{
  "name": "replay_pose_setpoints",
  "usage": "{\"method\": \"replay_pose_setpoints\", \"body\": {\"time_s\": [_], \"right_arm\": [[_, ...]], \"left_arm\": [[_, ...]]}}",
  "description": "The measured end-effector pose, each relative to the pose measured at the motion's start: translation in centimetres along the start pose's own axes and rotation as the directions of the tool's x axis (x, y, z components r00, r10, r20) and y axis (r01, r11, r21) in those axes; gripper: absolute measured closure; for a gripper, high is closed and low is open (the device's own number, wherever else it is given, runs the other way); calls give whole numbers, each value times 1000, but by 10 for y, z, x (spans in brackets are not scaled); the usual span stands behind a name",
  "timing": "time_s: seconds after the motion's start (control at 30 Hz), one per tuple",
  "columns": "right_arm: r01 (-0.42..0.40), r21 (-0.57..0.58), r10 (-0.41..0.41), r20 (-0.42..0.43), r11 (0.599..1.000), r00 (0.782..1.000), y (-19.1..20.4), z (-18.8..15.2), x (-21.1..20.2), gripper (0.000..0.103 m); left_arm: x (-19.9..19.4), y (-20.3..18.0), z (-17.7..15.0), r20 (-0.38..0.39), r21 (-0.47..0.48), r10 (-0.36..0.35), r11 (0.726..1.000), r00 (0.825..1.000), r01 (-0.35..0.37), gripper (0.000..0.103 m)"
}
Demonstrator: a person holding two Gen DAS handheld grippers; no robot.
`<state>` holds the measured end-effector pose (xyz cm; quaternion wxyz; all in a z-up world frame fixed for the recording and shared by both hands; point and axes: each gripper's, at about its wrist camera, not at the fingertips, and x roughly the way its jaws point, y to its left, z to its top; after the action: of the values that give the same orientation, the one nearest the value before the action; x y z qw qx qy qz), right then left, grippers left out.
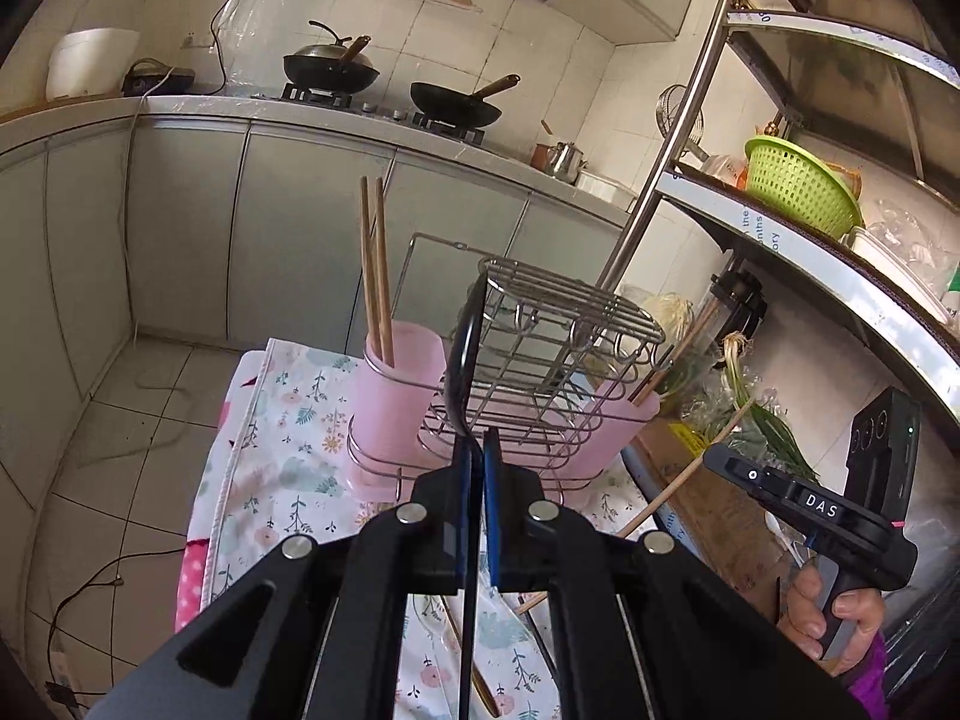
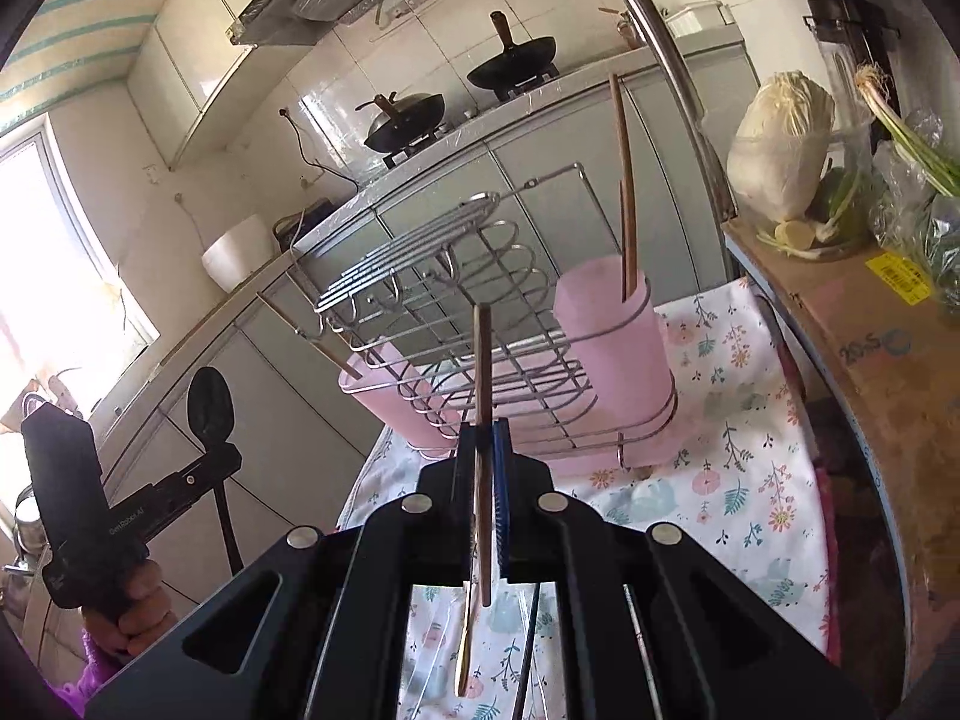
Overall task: Organize utensils
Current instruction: 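Lift the black spoon and chopstick and carry them above the pink cup, then lower the spoon and chopstick into the pink cup and open both tools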
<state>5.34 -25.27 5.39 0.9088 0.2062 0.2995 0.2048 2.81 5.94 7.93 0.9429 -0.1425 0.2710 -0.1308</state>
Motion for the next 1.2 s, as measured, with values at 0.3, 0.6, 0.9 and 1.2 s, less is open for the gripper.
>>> {"method": "replay_pose_setpoints", "body": {"time_s": [0.3,0.6,0.9,1.2], "right_arm": [[56,-71,-46,134,996,990,15,58,-28,97],[161,-152,-110,301,975,947,35,123,-57,97],[261,-190,-194,310,947,931,26,127,-25,97],[277,-182,-231,239,943,943,2,89,13,97]], "left_arm": [[-5,-1,47,123,-27,-23,999,992,26,100],[9,2,76,189,-82,-30,996,981,46,100],[37,-5,86,210,-55,9,998,978,2,100],[48,-10,105,446,-51,137,990,884,-128,100]]}}
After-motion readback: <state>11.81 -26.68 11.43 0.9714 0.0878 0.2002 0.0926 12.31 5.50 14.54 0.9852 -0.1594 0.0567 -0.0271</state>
